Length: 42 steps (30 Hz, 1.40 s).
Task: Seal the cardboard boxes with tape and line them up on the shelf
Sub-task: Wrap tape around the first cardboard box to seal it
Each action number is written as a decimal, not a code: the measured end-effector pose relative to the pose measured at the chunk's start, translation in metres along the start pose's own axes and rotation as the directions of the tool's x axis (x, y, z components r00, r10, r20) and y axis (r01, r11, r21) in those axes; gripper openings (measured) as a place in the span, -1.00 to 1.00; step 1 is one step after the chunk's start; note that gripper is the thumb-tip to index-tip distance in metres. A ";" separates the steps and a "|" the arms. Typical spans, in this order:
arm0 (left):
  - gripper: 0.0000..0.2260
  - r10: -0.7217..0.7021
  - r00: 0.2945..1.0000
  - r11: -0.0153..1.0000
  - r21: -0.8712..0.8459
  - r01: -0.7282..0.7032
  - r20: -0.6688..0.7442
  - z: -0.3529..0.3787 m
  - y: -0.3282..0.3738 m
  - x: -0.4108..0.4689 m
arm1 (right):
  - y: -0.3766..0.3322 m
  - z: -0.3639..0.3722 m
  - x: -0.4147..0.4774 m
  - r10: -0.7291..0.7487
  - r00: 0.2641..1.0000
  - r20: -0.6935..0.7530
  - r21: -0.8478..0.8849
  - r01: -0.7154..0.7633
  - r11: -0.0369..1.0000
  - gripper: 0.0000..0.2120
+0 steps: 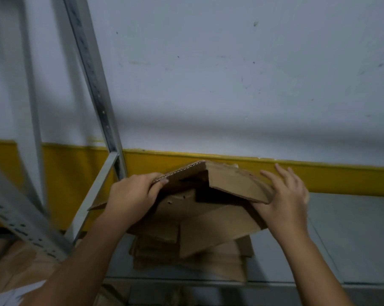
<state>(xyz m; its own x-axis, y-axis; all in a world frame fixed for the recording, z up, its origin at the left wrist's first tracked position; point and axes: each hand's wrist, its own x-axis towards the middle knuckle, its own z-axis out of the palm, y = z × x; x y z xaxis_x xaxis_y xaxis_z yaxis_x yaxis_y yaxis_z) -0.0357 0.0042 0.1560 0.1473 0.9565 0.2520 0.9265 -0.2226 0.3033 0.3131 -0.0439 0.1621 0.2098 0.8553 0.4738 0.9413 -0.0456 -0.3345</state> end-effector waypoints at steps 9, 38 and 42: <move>-0.81 -0.200 0.979 0.950 -0.252 0.182 -0.048 -0.006 0.004 -0.040 | 0.025 -0.012 -0.010 0.417 0.898 0.140 0.643 -0.403 0.651 -0.18; -0.81 -0.448 0.877 0.655 -0.732 0.189 -0.175 0.033 0.062 -0.122 | 0.003 -0.017 0.017 -0.163 0.986 -0.023 0.759 0.124 0.640 -0.67; -0.75 -0.409 0.894 0.682 -0.712 0.167 -0.181 0.036 0.067 -0.114 | 0.009 -0.007 0.015 -0.223 0.971 0.090 0.665 0.108 0.739 -0.63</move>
<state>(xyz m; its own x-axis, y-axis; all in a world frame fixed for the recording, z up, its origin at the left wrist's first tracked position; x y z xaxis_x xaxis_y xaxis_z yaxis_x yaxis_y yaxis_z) 0.0220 -0.1131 0.1147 -0.3100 0.9122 0.2679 0.4096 -0.1261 0.9035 0.3267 -0.0357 0.1720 -0.0295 0.8868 0.4611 0.5427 0.4016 -0.7376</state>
